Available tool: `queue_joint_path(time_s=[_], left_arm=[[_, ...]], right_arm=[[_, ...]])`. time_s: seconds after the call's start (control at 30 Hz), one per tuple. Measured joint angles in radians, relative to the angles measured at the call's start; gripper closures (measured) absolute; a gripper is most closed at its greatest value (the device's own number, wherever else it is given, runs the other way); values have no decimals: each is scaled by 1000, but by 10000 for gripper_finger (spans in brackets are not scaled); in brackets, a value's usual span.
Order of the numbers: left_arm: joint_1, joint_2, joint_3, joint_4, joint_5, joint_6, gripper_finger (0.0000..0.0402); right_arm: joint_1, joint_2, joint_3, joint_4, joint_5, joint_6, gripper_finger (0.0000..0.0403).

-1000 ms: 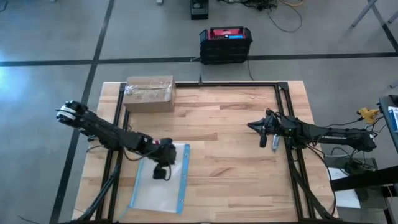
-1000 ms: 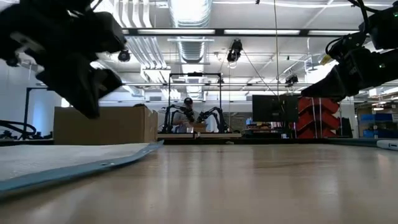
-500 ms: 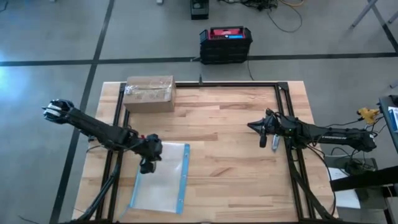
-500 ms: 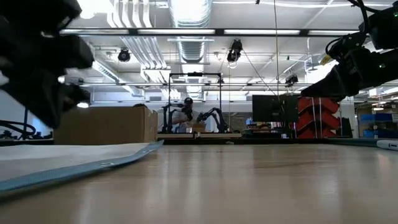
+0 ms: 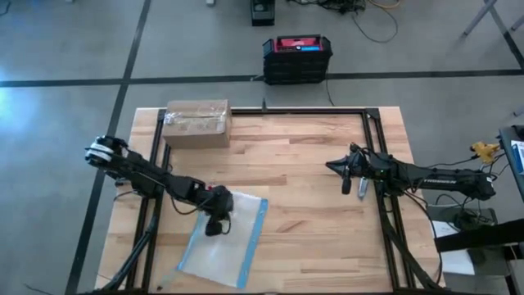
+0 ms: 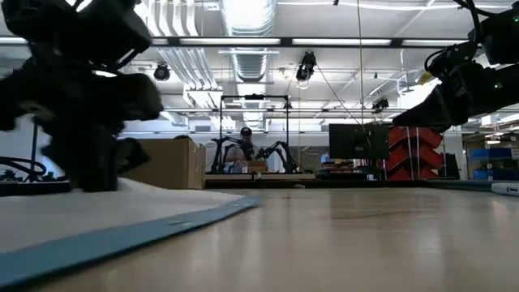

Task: Unpack boxes
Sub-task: Open the transparent zip bag

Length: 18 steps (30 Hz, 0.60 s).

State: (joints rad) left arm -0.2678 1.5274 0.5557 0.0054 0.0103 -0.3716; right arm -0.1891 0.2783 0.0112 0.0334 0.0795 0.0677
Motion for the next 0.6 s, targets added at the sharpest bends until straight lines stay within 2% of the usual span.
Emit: queue_joint_path(time_s=[0.1, 0.17, 0.3, 0.4, 0.6], left_arm=[[19, 37, 0, 145, -151, -4, 401], [25, 60, 2, 212, -216, -16, 401], [19, 114, 1, 225, -324, -144, 401], [-9, 141, 0, 274, -334, -283, 401], [-96, 153, -2, 344, -304, -375, 401]], right_arm=[[0, 0, 0, 0, 0, 0, 389], [0, 0, 0, 0, 0, 0, 389], [0, 0, 0, 0, 0, 0, 389], [0, 0, 0, 0, 0, 0, 389], [0, 0, 0, 13, -1, 4, 389]])
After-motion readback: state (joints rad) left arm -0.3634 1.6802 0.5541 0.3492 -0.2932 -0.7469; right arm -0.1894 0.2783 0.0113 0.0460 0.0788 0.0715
